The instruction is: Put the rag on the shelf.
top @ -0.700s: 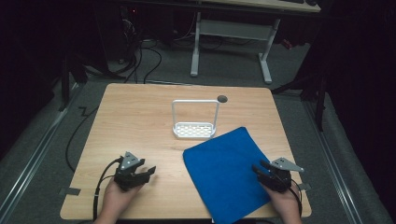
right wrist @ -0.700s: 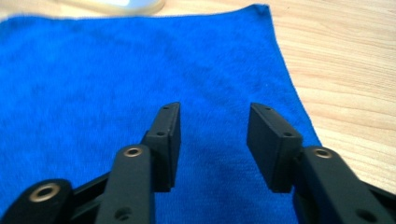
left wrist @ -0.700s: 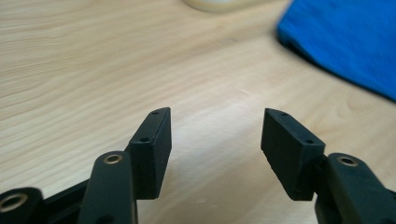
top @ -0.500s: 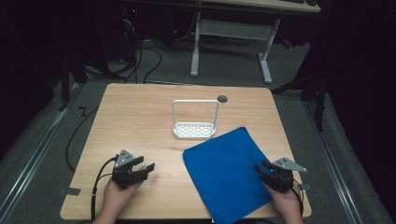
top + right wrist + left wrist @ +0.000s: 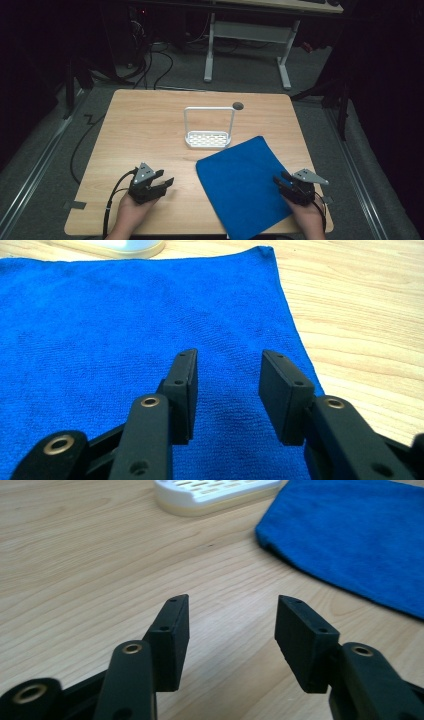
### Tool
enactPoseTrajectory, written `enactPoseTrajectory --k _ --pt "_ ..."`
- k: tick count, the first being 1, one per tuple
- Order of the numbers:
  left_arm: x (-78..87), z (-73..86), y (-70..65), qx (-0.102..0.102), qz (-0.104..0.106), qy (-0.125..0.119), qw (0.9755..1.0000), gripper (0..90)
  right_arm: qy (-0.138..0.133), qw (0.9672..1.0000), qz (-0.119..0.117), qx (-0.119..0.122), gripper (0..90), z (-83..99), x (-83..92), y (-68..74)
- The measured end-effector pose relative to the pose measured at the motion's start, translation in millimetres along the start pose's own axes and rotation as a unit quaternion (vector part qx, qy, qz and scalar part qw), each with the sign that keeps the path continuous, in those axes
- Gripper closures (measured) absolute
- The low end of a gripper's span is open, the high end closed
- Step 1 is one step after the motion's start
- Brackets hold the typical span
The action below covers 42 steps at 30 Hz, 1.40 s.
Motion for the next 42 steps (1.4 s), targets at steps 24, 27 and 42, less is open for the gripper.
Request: enactPoseTrajectory --k 24,27,42 --pt "-33.6 -9.5 -153.4 -0.108 0.175 0.06 0.9767 90.0 0.006 1.0 -0.006 -0.004 65.7 9.3 7.9 2.7" --pt "-38.5 -1.6 -154.5 -0.124 0.17 0.081 0.9742 90.0 0.006 1.0 -0.005 -0.006 65.7 8.9 7.9 4.0" --pt "-18.0 11.4 -105.5 -0.069 0.151 0.098 0.9812 90.0 -0.005 0.9998 -0.019 -0.001 65.7 -0.7 5.5 9.6"
Point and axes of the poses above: each handheld gripper's, and its own axes: x roughly backward along the jaws, z roughly out of its underside, y roughly to its left, the point moved 7 cm from there along -x, roughly forward along the jaws, and after that the axes turned 8 degrees about -z, right-handed, at the moved point
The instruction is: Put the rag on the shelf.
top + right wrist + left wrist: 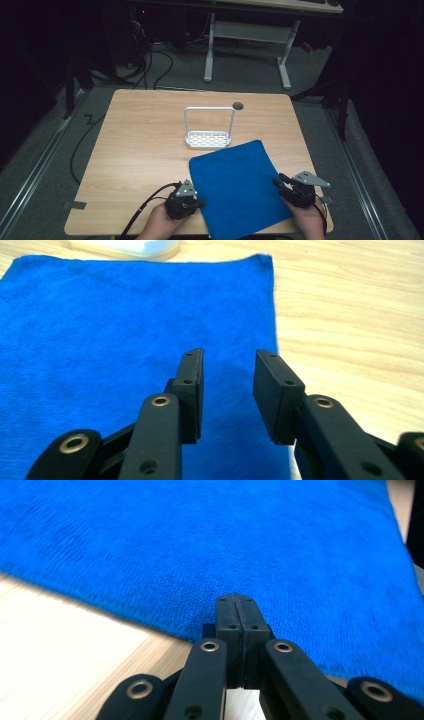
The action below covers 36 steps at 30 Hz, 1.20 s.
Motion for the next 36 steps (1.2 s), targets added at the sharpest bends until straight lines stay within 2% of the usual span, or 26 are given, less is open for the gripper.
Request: enactPoseTrajectory --k 1,2,5,6,7,10,11,12,13,15,16,17,18,20,23,29,32,33,35,36 --pt "7.2 5.1 9.9 0.01 -0.012 0.0 0.9999 90.0 -0.002 1.0 -0.005 0.006 65.8 -3.8 -3.8 2.7" --pt "7.2 5.1 9.9 0.01 -0.012 0.0 0.9999 90.0 -0.002 1.0 -0.005 0.006 65.8 -3.8 -3.8 2.7" --pt "21.0 14.8 30.5 0.035 -0.036 -0.001 0.9987 90.0 0.002 0.9998 -0.017 0.013 66.8 -9.4 -13.6 8.6" --pt "21.0 14.8 30.5 0.035 -0.036 -0.001 0.9987 90.0 0.002 0.9998 -0.017 0.013 66.8 -9.4 -13.6 8.6" --pt "26.8 19.1 39.0 0.05 -0.043 -0.001 0.9978 90.0 0.003 0.9997 -0.02 0.015 67.4 -11.1 -17.1 10.3" --pt "36.6 26.1 52.4 0.072 -0.061 -0.004 0.9955 90.0 0.009 0.9991 -0.036 0.023 71.7 -16.7 -30.1 16.6" --pt "39.8 28.1 56.7 0.077 -0.069 -0.005 0.9947 90.0 0.015 0.9987 -0.042 0.024 76.1 -18.5 -37.2 19.4" --pt "39.8 28.1 56.7 0.077 -0.069 -0.005 0.9947 90.0 0.015 0.9987 -0.042 0.024 76.1 -18.5 -37.2 19.4" --pt "42.2 28.9 59.6 0.077 -0.075 -0.006 0.9942 89.9 0.022 0.9981 -0.05 0.027 82.8 -19.9 -44.9 23.3" --pt "44.2 26.0 63.7 0.079 -0.088 -0.018 0.9928 89.5 0.028 0.9978 -0.052 0.031 85.7 -20.5 -48.5 24.7" --pt "43.8 22.7 64.8 0.078 -0.09 -0.027 0.9926 83.3 0.039 0.9971 -0.051 0.04 90.0 -22.1 -56.1 26.4" --pt "42.5 18.1 65.9 0.079 -0.089 -0.038 0.9922 83.3 0.039 0.9971 -0.051 0.04 90.0 -22.1 -56.1 26.4" --pt "35.9 8.1 67.8 0.08 -0.089 -0.053 0.9914 79.1 0.051 0.9965 -0.047 0.047 90.0 -23.0 -64.4 27.4" --pt "31.0 4.4 68.5 0.079 -0.088 -0.055 0.9914 77.3 0.059 0.996 -0.04 0.054 90.0 -22.9 -68.0 26.9" --pt "15.9 4.9 69.0 0.066 -0.095 -0.037 0.9927 74.9 0.085 0.9945 -0.031 0.053 90.0 -15.6 -74.2 24.2" --pt "22.9 11.2 68.7 0.067 -0.09 -0.029 0.9933 76.5 0.082 0.9943 -0.047 0.049 90.0 -10.2 -67.8 29.5" --pt "29.4 17.1 66.2 0.064 -0.089 -0.022 0.9937 77.7 0.083 0.9934 -0.06 0.05 90.0 -6.0 -63.2 37.4" --pt "34.1 21.7 64.8 0.067 -0.085 -0.02 0.994 78.0 0.083 0.9926 -0.072 0.051 90.0 -3.0 -60.5 44.1" --pt "37.4 24.7 64.1 0.07 -0.079 -0.016 0.9943 78.3 0.083 0.9923 -0.076 0.051 90.0 -1.8 -59.3 46.9" --pt "41.0 28.2 62.9 0.074 -0.074 -0.015 0.9944 78.4 0.086 0.9908 -0.087 0.058 90.0 1.6 -55.5 54.8"
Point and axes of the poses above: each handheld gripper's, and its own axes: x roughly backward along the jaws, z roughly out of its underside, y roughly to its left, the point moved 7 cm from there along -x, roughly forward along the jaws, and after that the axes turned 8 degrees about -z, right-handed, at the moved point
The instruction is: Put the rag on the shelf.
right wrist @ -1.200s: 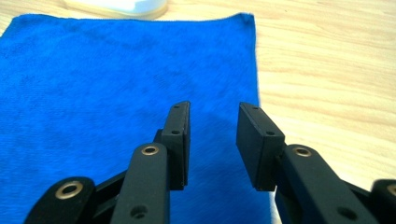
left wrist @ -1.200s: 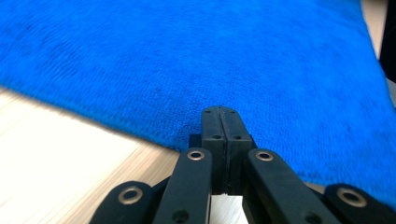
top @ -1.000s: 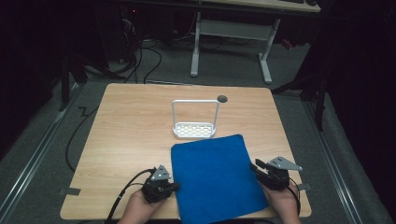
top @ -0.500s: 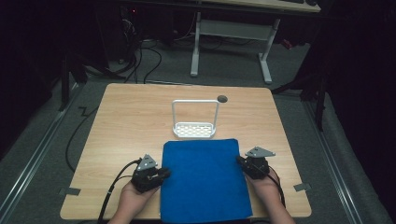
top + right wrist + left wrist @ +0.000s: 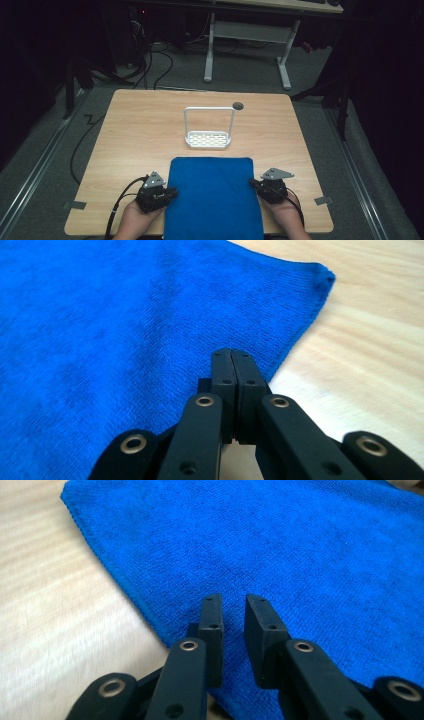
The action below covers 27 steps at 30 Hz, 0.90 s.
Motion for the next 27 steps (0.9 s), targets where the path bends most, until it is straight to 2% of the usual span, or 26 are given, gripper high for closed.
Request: enactPoseTrajectory --k 6,14,15,16,17,18,19,20,21,22,23,24,25,26,27 --pt "11.1 11.3 -2.4 0.001 0.009 0.0 1.0 78.5 0.006 0.9998 -0.015 0.012 88.6 6.3 4.8 14.2" --pt "18.1 18.4 -4.7 -0.001 0.014 0.001 0.9999 78.4 0.014 0.9996 -0.007 0.023 86.7 7.9 6.4 19.1" --pt "18.1 18.0 -4.6 0.0 0.017 0.003 0.9999 78.1 0.014 0.9996 -0.013 0.021 80.3 6.6 7.0 20.7" --pt "18.1 18.0 -4.6 0.0 0.017 0.003 0.9999 77.0 0.014 0.9996 -0.013 0.021 80.3 6.6 7.0 20.7" --pt "17.5 16.8 -4.4 -0.005 0.013 -0.004 0.9999 74.2 -0.003 0.9998 -0.014 0.014 75.7 2.7 10.8 22.7" --pt "17.5 16.8 -4.4 -0.005 0.013 -0.004 0.9999 73.1 -0.003 0.9998 -0.014 0.014 75.7 2.7 10.8 22.7" --pt "18.3 12.4 -1.3 -0.007 0.004 -0.02 0.9998 70.4 -0.023 0.9996 -0.009 0.014 70.9 -1.2 14.8 25.9" --pt "18.3 12.4 -1.3 -0.007 0.004 -0.02 0.9998 69.5 -0.023 0.9996 -0.009 0.014 70.9 -1.2 14.8 25.9" --pt "21.4 4.4 5.3 0.003 -0.004 -0.047 0.9989 67.4 -0.027 0.9994 -0.006 0.018 68.3 -1.4 15.9 28.3" --pt "21.4 4.4 5.3 0.003 -0.004 -0.047 0.9989 65.6 -0.027 0.9993 -0.002 0.025 67.0 -1.7 15.9 28.5" --pt "22.4 -2.6 13.9 0.012 -0.013 -0.063 0.9978 64.2 -0.029 0.9991 0.003 0.03 66.4 -2.0 15.5 27.6" --pt "22.4 -2.6 13.9 0.012 -0.013 -0.063 0.9978 62.5 -0.029 0.9991 0.003 0.03 66.4 -2.0 15.5 27.6" --pt "20.6 -7.7 22.8 0.02 -0.023 -0.068 0.9972 62.5 -0.03 0.9991 0.004 0.028 66.0 -1.8 15.1 26.8" --pt "16.7 -12.8 32.7 0.033 -0.03 -0.071 0.9965 57.9 -0.032 0.9993 0.003 0.021 64.1 -1.1 13.9 23.1" --pt "16.7 -12.8 32.7 0.033 -0.03 -0.071 0.9965 55.8 -0.035 0.9992 0.005 0.02 63.7 -1.1 13.9 21.1"
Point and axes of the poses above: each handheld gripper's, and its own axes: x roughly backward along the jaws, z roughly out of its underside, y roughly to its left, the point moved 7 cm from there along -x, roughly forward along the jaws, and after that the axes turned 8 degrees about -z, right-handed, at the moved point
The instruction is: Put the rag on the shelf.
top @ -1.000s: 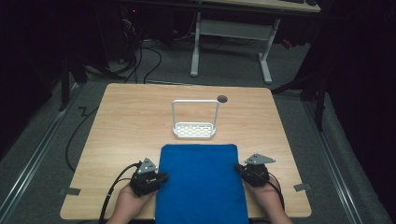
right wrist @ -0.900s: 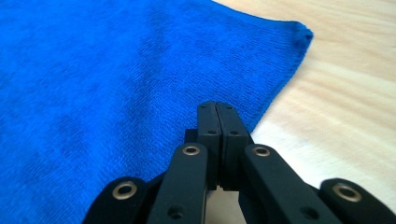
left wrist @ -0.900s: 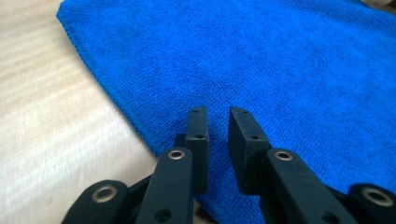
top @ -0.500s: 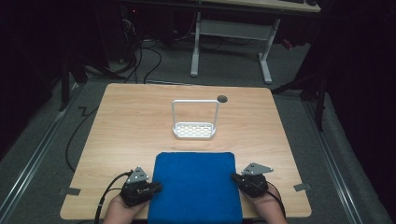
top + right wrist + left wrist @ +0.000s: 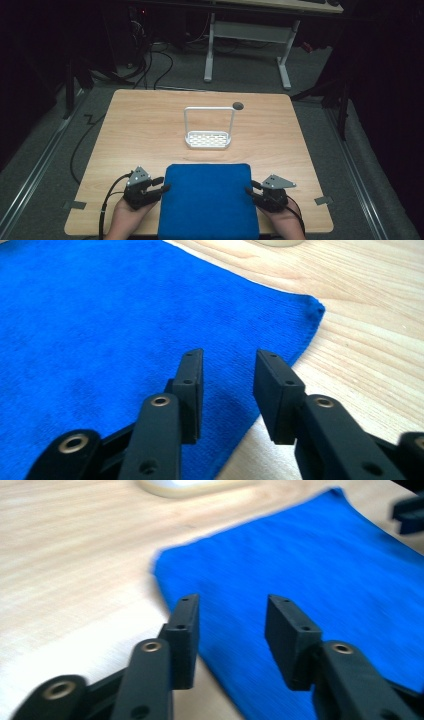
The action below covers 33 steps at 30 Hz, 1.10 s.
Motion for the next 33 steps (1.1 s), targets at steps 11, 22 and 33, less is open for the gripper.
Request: enactPoseTrajectory --k 11,22,33 --pt "-37.2 -23.3 26.9 0.011 -0.042 0.01 0.999 54.5 -0.011 0.9997 0.005 -0.021 66.5 1.1 4.0 -10.3" --pt "-56.2 -21.6 24.6 0.004 -0.057 0.035 0.9977 76.3 -0.011 0.9994 0.009 -0.033 60.7 0.4 -1.8 -15.2" --pt "-56.2 -19.9 21.4 -0.004 -0.047 0.039 0.9981 87.0 -0.004 0.9963 0.036 -0.078 53.1 -25.0 -30.0 -48.9"
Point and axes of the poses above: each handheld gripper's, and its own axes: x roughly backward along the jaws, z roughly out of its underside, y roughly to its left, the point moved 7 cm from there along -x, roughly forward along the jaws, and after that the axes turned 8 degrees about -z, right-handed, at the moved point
